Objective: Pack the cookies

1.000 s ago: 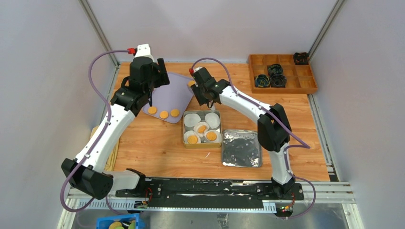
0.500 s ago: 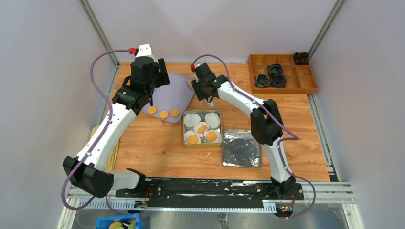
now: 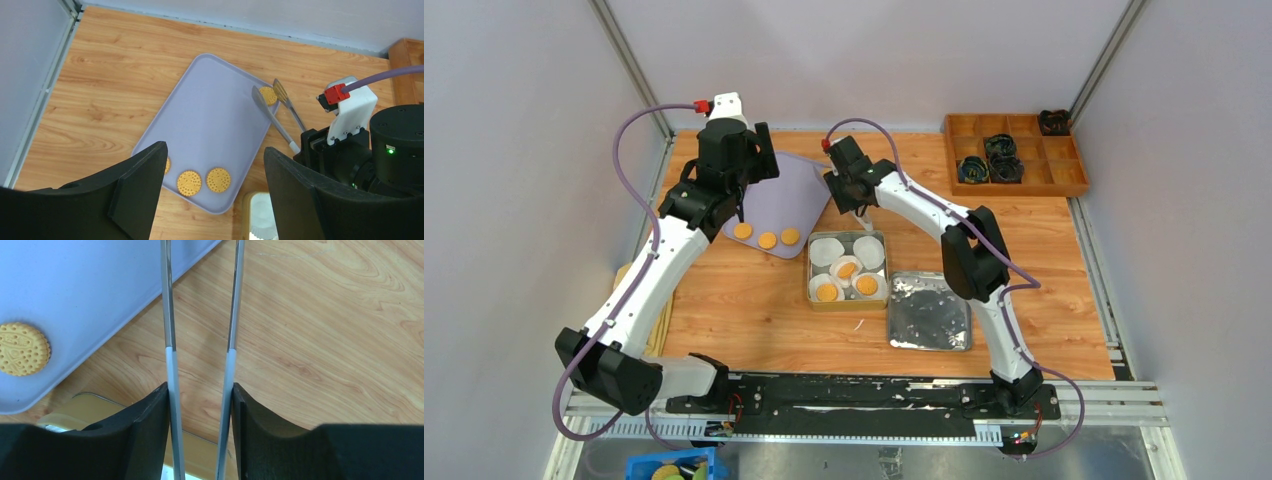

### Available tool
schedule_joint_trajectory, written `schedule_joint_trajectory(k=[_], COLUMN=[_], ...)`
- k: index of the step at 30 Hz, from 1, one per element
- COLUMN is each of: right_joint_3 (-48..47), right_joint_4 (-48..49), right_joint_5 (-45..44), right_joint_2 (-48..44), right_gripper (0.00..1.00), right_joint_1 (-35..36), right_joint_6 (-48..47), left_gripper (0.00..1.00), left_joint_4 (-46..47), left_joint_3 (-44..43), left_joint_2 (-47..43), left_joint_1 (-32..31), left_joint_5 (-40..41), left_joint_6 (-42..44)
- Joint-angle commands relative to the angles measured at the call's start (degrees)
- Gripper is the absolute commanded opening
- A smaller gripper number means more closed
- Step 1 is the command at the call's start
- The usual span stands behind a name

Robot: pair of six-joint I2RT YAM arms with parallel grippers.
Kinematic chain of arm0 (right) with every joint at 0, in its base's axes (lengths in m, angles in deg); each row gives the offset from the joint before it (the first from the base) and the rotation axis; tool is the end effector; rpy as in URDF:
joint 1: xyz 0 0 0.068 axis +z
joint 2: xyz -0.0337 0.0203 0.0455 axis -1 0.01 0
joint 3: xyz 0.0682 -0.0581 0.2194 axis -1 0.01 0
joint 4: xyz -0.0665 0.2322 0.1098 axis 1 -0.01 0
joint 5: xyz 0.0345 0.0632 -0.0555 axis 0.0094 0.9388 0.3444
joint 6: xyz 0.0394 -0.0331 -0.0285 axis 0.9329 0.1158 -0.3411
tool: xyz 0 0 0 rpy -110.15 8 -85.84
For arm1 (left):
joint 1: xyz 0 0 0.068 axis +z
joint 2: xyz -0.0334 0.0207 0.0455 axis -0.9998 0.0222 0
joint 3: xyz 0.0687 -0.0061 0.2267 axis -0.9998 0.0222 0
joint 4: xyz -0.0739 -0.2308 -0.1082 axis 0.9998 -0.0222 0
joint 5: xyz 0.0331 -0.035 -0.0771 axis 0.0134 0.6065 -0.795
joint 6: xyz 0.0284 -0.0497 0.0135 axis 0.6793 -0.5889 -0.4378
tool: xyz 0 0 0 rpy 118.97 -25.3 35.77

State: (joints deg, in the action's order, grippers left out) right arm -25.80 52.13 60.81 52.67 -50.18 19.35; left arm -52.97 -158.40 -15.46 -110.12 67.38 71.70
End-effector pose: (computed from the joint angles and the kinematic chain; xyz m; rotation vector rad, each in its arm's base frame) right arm 0.3897 0.3109 0.2039 -0.6002 2.2737 0.2320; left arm 0.2881 -0.0946 0.3716 -0.2082 1.9067 -0.0579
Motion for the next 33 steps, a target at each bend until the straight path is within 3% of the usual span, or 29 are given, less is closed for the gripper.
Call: schedule_joint_trajectory(k=[1,13,21,25,33], right_joint_3=[-0.7,-1.9,-2.4,-1.6,7.4], right_joint_4=[-1.7,-4.8,-5.8,-5.7,-5.3], right_joint_5=[-3.0,-1.0,3.9,4.5,3.4], right_joint_2=[-2.1,-2.1,-2.0,-4.9,-19.4], right_gripper=[0.49,0.45,0.22,0.15,0.14], right_joint_1=[-0.5,-0.4,-0.5,-0.5,0.5], right_joint_6=[-0.2,0.5,1.7,1.8,2.3], left_gripper=[0.76,0.76,0.77,0.76,0.77], left_joint_4=[1.5,1.8,1.5,1.4,1.1], left_joint_3=[0.5,0.8,0.9,0.9,1.0], left_joint_2=[-0.3,-1.1,-1.4,-1.7,-2.5], left_joint_1=[0.4,0.4,0.4,0.4,0.4], left_joint_5=[0.6,0.7,1.3,1.3,0.6], left_joint_6=[0.4,0.6,0.8,0.7,0.2])
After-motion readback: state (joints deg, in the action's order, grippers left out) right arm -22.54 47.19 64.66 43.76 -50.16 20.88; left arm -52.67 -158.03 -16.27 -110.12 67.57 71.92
